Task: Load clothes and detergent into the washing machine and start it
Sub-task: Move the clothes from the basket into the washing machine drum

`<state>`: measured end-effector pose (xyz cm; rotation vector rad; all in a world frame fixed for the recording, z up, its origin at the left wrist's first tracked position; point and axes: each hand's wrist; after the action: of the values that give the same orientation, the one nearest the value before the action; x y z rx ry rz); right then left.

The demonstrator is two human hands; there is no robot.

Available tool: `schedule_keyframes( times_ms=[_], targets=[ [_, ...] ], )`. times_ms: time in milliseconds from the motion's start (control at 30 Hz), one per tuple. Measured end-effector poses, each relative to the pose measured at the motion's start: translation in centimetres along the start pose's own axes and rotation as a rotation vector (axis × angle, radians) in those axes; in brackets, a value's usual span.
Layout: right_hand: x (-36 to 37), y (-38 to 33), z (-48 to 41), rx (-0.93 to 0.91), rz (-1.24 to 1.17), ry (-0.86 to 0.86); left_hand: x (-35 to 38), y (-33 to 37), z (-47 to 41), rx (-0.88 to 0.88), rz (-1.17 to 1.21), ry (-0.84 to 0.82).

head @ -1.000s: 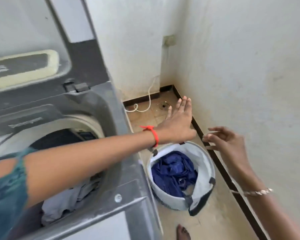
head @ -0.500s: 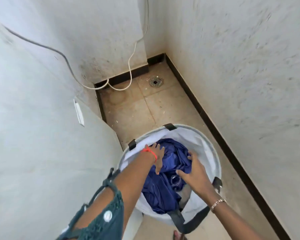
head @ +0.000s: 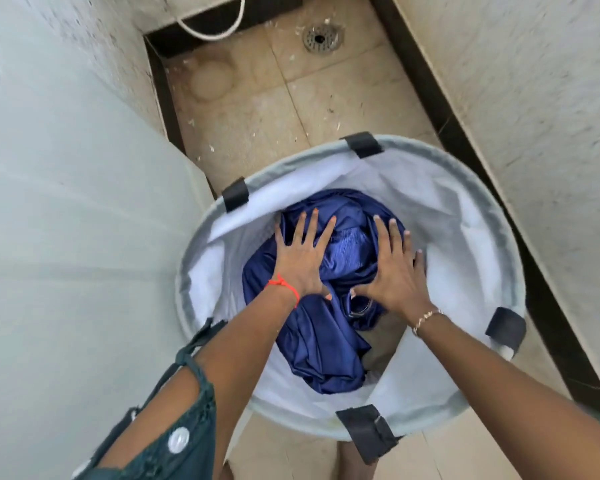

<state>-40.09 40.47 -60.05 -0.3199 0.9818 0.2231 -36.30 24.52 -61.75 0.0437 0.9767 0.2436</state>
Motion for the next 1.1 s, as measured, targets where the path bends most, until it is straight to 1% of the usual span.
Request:
schedule_keyframes(
  times_ms=[67, 133, 233, 367, 533, 633, 700, 800, 967, 1100],
  targets=[
    [0.4, -0.2, -1.3, 0.01, 0.052, -0.033, 0.4, 0.0, -0.6, 0.012, -0.046, 0.049],
    [0.9, -0.5, -2.3, 0.015, 0.089, -0.078, 1.2, -0.1, -1.0, 0.023, -0.056, 0.038],
    [2.4, -1.3, -3.1, 0.03, 0.122, -0.114, 2.7, -0.6, -1.4, 0.038, -0.008, 0.017],
    [4.6, -2.3, -3.2, 0.058, 0.119, -0.079, 4.1, -1.2, -1.3, 0.079, 0.104, 0.021],
    [6.7, -2.5, -3.7, 0.045, 0.08, 0.026, 5.6, -1.5, -1.8, 0.148, 0.241, -0.018],
    [6.9, -2.6, -3.8, -0.008, 0.101, 0.033, 6.0, -1.8, -1.7, 0.18, 0.389, -0.071],
    [6.7, -2.6, -3.8, -0.057, 0.139, 0.027, 5.9, -2.1, -1.2, 0.197, 0.425, -0.071],
    [6.4, -2.7, -3.3, -0.108, 0.194, 0.038, 5.8, -2.3, -0.3, 0.203, 0.381, -0.028],
    [4.5, -3.4, -0.7, -0.092, 0.196, 0.071, 4.5, -1.3, 2.6, 0.167, 0.255, 0.13],
    [1.8, -4.6, 3.4, -0.073, 0.093, 0.161, 1.9, -0.4, 6.2, 0.121, 0.243, 0.172]
  ],
)
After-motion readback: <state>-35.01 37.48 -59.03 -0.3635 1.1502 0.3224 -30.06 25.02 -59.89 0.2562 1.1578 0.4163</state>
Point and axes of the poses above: each hand's wrist, its own z-axis away from the middle knuckle, its own x-axis out of the palm, y = z × x, and after that the axes turned 14 degrees about z, right-handed
